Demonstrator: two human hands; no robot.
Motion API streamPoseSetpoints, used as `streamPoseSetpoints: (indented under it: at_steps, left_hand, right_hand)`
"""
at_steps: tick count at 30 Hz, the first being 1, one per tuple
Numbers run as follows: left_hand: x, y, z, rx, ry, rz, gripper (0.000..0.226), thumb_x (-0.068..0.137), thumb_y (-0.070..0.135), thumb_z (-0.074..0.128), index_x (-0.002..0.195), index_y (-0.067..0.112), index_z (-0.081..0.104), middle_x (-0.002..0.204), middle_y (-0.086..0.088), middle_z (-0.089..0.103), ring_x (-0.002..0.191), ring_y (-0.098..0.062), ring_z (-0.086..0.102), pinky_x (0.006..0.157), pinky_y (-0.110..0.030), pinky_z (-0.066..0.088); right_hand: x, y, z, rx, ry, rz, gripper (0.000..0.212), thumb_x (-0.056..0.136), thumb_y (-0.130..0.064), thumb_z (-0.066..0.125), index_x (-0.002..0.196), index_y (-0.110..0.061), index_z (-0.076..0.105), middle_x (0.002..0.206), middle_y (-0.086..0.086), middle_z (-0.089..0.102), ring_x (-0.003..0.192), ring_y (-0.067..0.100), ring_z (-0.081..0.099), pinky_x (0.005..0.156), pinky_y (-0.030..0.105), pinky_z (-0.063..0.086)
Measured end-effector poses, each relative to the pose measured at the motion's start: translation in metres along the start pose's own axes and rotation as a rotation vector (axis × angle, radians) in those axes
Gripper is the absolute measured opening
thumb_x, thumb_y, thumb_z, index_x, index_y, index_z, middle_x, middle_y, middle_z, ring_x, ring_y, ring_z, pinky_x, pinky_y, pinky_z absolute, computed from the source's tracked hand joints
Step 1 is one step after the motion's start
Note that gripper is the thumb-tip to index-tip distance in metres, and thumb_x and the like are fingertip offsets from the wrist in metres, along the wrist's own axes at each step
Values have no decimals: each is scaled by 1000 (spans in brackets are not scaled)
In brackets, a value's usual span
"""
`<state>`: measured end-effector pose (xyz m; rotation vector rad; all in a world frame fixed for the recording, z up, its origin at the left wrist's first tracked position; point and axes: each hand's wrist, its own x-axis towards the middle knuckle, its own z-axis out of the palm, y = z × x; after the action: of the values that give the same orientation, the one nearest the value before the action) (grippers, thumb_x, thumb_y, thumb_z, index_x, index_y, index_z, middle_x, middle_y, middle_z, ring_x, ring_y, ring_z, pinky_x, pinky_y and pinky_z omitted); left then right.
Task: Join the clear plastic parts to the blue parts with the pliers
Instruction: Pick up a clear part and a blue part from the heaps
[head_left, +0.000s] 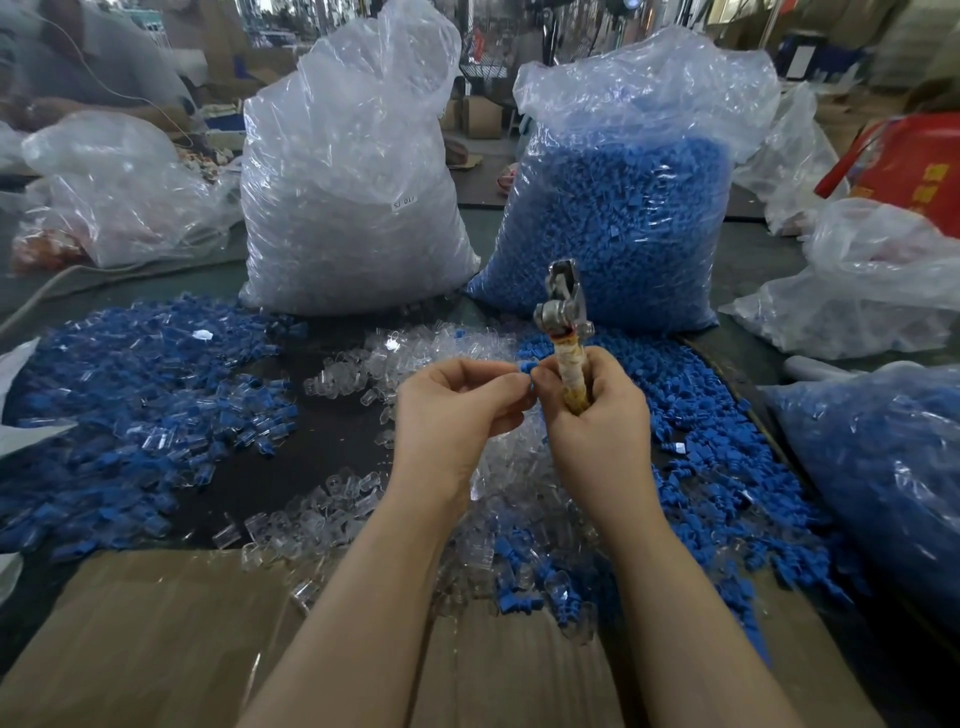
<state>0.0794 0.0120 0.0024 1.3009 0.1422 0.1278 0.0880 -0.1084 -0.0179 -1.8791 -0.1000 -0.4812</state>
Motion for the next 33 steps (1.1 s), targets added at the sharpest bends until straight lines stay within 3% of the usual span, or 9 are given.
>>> streamPoseSetpoints:
  at_steps: [2,6,9,17,22,25,29,33]
  left_hand:
    - [0,-1,1,43,24,48,7,79,-1,76,80,5,72,72,-6,74,69,-14,72,62,-20,55]
    - [1,-3,2,204,63,172,12,78,2,78,75,13,74,73,-1,74,72,-14,72,69,-28,60]
    - [1,-4,2,297,72,244,17,78,4,78,72,19,73,74,1,75,76,-16,73,77,-37,61]
    - [1,-6,2,393,79,323,19,79,6,77,72,23,72,72,8,73,72,-10,71,74,-35,62]
    - [2,-6,0,366,62,311,16,83,11,77,72,21,71,72,4,73,74,-16,72,77,-41,61]
    - [3,-6,-1,378,55,302,13,84,10,76,75,18,71,73,5,73,72,-12,72,74,-35,62]
    - [3,-7,-3,412,73,327,17,84,7,75,77,21,68,73,5,73,69,-10,71,69,-27,61]
    - [4,-6,-2,317,80,289,14,86,4,72,81,16,68,74,0,73,69,-10,71,66,-20,58]
  right_hand:
    - [0,0,0,-9,6,6,14,93,-32,64,85,-21,59,65,-7,58,58,5,51,54,29,43]
    - [1,1,1,-41,9,0,12,92,-30,64,85,-22,59,64,-9,56,58,3,51,51,20,37]
    - [2,3,1,-46,-2,-3,13,92,-29,64,84,-19,60,64,-7,55,56,4,48,51,25,38]
    - [4,3,-1,-38,-47,26,16,92,-30,65,85,-16,62,59,-9,51,52,3,44,52,27,34]
    - [4,0,-2,-28,-70,30,16,92,-28,65,87,-13,63,60,-7,54,53,7,45,53,33,40]
    - [4,-1,-3,-32,-84,28,11,93,-26,65,88,-15,64,66,-3,60,58,9,51,55,30,44]
    - [3,-1,-2,0,-111,50,13,93,-26,64,87,-15,65,59,-8,55,52,3,46,47,17,37]
    - [5,-3,-5,52,-152,87,17,95,-26,62,87,-12,64,69,14,59,55,7,46,51,22,39]
